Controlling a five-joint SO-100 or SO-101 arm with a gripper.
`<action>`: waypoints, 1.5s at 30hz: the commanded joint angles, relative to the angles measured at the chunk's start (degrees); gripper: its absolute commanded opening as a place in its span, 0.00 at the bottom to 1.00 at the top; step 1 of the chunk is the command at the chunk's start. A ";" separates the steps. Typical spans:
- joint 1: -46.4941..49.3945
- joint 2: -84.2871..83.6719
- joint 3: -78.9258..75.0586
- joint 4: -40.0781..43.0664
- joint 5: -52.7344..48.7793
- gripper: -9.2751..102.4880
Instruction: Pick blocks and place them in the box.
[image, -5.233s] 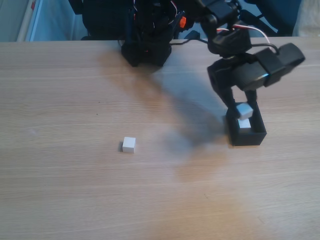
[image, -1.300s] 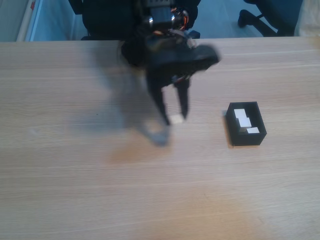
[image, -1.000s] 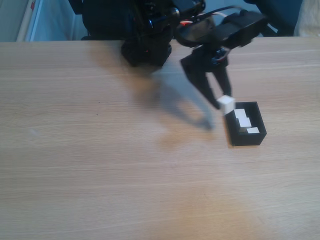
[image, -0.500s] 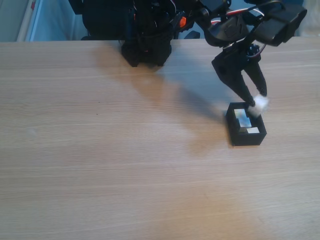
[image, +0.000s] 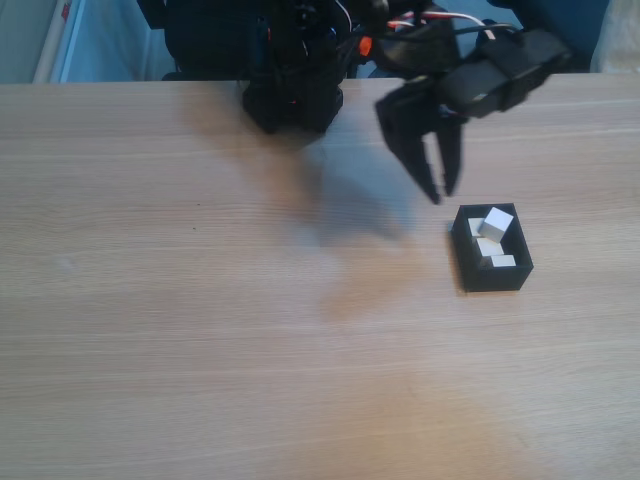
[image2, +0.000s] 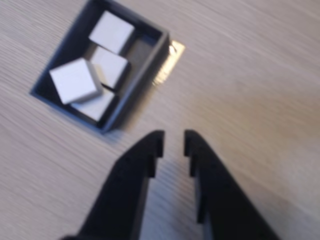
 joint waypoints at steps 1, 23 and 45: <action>4.48 7.47 3.34 7.47 1.14 0.08; 29.88 57.92 50.63 23.47 -10.46 0.08; 29.36 60.56 50.63 35.86 -4.92 0.08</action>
